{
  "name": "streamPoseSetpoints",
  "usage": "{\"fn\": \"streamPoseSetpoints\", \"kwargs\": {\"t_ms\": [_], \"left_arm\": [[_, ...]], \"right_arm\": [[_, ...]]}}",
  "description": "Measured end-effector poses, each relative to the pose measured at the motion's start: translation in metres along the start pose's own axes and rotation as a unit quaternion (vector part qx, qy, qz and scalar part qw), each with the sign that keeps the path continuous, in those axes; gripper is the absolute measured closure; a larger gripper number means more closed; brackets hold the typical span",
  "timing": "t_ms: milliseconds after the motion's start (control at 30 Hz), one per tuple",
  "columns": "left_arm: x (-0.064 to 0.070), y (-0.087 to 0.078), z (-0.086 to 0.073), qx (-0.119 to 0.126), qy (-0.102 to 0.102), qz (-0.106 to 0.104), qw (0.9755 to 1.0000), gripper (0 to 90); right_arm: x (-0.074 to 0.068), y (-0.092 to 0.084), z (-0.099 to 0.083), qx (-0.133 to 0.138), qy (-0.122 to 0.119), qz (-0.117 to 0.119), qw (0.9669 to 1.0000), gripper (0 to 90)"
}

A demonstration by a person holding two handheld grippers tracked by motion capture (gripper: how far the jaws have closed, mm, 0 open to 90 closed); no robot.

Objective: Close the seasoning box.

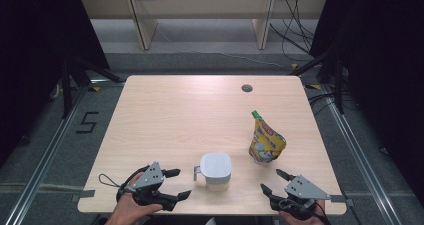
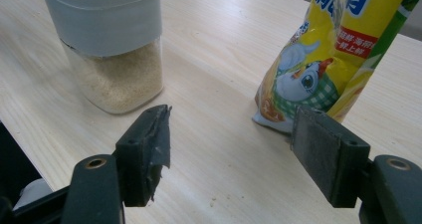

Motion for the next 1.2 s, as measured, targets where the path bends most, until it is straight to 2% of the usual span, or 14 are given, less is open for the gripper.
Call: {"fn": "streamPoseSetpoints", "kwargs": {"t_ms": [100, 133, 233, 267, 300, 433, 467, 700, 900, 933, 967, 1000, 1067, 1200], "left_arm": [[0.0, -0.002, -0.001, 0.0, -0.003, 0.003, 1.0, 23.4], [0.0, -0.003, -0.001, 0.0, -0.005, 0.004, 1.0, 23.3], [0.0, -0.003, -0.001, 0.009, -0.004, 0.002, 1.0, 23.3], [-0.001, -0.005, -0.002, 0.001, 0.007, -0.001, 1.0, 23.3], [0.001, -0.005, -0.004, 0.001, -0.009, 0.004, 1.0, 23.3], [0.002, -0.007, -0.007, -0.001, -0.007, 0.005, 1.0, 23.2], [0.002, -0.007, -0.007, -0.001, -0.007, 0.005, 1.0, 23.2], [0.004, -0.007, -0.018, -0.013, -0.012, 0.007, 0.9998, 23.2], [0.003, -0.007, -0.028, -0.037, 0.008, 0.008, 0.9993, 23.2], [0.007, -0.004, -0.029, -0.027, -0.012, 0.011, 0.9995, 23.2], [0.006, -0.004, -0.031, -0.032, -0.002, 0.008, 0.9995, 23.2], [0.009, -0.003, -0.034, -0.031, -0.014, 0.012, 0.9993, 23.2], [0.008, -0.004, -0.036, -0.038, -0.006, 0.014, 0.9992, 23.2], [0.009, -0.004, -0.038, -0.038, -0.012, 0.014, 0.9991, 23.2]], "right_arm": [[0.0, 0.0, 0.001, 0.003, -0.008, -0.007, 0.9999, 32.8], [-0.002, 0.001, 0.0, -0.001, 0.005, 0.0, 1.0, 32.7], [-0.002, 0.0, -0.001, -0.004, 0.003, -0.001, 1.0, 32.8], [-0.002, 0.0, 0.0, -0.003, 0.003, 0.0, 1.0, 32.8], [-0.002, 0.0, 0.0, -0.003, 0.003, 0.0, 1.0, 32.8], [0.001, 0.0, 0.001, 0.003, -0.008, -0.006, 0.9999, 32.8], [-0.002, 0.001, 0.0, 0.0, 0.004, 0.0, 1.0, 32.8], [-0.003, 0.0, -0.001, -0.006, 0.008, 0.002, 0.9999, 32.7], [-0.005, 0.002, -0.004, -0.015, -0.001, 0.015, 0.9998, 29.8], [-0.006, 0.003, -0.005, -0.019, -0.002, 0.018, 0.9997, 29.7], [-0.006, 0.003, -0.005, -0.019, -0.002, 0.018, 0.9997, 29.7], [-0.006, 0.003, -0.006, -0.024, -0.001, 0.017, 0.9996, 29.7], [-0.009, 0.002, -0.008, -0.031, 0.008, 0.023, 0.9992, 29.6], [-0.012, 0.002, -0.009, -0.03, 0.002, 0.027, 0.9992, 29.5]]}}
Point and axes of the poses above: each handheld gripper's, and its own axes: y roughly forward along the jaws, z roughly out of its top, x roughly to its right, the point moved 8 cm from there along y, roughly forward along the jaws, and after that the axes turned 12 degrees about x, right-handed, at the moved point
